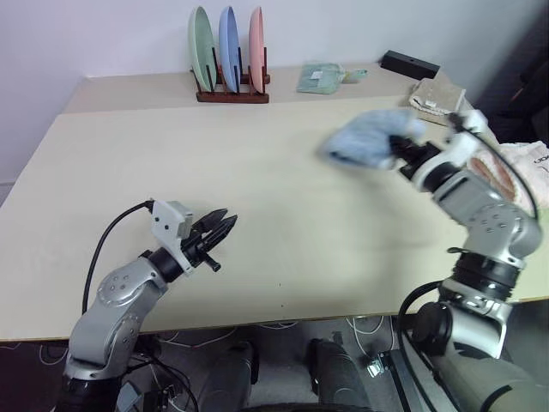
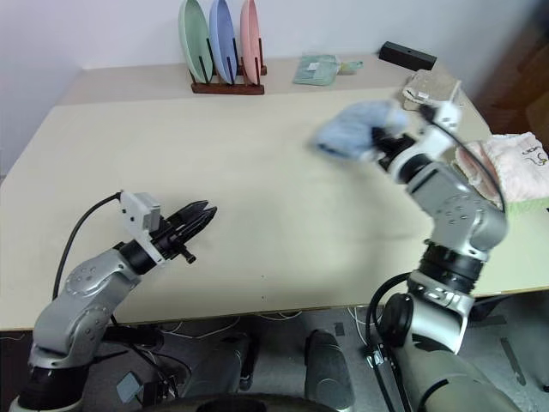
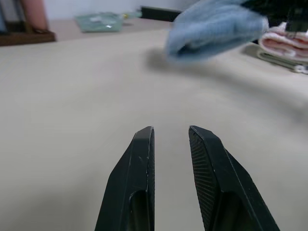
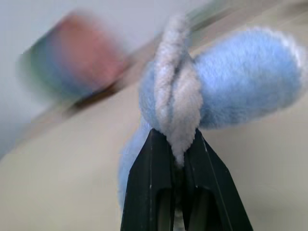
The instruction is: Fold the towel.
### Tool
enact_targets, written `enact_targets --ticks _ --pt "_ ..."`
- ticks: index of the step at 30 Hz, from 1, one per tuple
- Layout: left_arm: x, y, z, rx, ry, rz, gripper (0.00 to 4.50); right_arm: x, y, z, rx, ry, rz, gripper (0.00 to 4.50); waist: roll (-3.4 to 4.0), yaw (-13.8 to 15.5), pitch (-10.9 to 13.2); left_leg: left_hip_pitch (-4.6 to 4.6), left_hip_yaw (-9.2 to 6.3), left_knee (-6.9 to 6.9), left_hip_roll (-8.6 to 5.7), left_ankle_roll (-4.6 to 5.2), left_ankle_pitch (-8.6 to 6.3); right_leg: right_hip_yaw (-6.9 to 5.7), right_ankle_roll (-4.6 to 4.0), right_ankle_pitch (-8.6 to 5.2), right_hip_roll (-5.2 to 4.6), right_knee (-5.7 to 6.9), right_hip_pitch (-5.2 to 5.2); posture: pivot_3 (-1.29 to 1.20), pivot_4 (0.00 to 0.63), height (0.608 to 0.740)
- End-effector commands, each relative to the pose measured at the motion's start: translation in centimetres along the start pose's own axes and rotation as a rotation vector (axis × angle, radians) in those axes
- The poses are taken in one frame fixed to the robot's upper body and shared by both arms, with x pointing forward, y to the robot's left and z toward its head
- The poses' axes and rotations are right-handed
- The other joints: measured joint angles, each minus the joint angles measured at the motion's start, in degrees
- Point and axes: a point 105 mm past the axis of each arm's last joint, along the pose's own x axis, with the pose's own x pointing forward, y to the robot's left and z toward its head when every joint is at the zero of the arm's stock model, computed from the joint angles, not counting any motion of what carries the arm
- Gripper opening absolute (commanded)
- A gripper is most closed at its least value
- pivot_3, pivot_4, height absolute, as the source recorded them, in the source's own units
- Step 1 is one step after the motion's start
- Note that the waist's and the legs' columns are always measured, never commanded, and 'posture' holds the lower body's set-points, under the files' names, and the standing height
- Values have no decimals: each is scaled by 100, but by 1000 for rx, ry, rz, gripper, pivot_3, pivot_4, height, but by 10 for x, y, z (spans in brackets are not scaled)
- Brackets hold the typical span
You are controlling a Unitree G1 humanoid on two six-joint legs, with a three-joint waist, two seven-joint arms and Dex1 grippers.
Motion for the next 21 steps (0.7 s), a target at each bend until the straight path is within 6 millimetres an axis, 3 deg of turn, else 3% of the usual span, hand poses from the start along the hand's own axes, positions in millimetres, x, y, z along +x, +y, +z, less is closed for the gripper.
enact_targets --ticks 1,6,12,13,14,16,21 --pt "13 -8 5 12 -31 -58 1091 -13 -52 10 103 -61 -226 43 2 -10 0 1 3 0 1 0 0 2 0 0 0 0 0 0 150 740" --pt "22 -15 5 6 -36 -106 1091 -38 -90 -16 173 3 -419 43 15 -29 0 1 10 1 8 2 0 7 0 1 0 1 -1 0 150 740" --pt "21 -18 -1 -6 -17 -128 1091 -65 -94 -23 191 8 -468 43 22 -10 0 1 7 10 8 4 0 10 0 0 -3 3 1 0 150 740" --pt "21 -19 -1 -7 -15 -130 1091 -66 -92 -21 192 2 -457 680 22 -10 0 0 7 10 8 4 0 10 0 0 -3 3 1 0 150 740" --pt "21 -18 -2 -8 -14 -132 1091 -66 -89 -19 194 -5 -440 926 22 -10 0 0 8 10 8 4 0 9 0 0 -2 3 2 0 150 740" --pt "22 -19 -2 -9 -13 -133 1091 -68 -87 -14 163 -11 -423 1895 22 -11 0 1 9 11 8 5 -1 8 0 0 -2 3 3 0 150 740" --pt "23 -7 0 13 -22 -88 1091 -73 -73 19 -262 -59 -392 4168 33 -5 5 -1 13 12 4 8 -2 9 2 -1 -5 1 4 0 150 740"
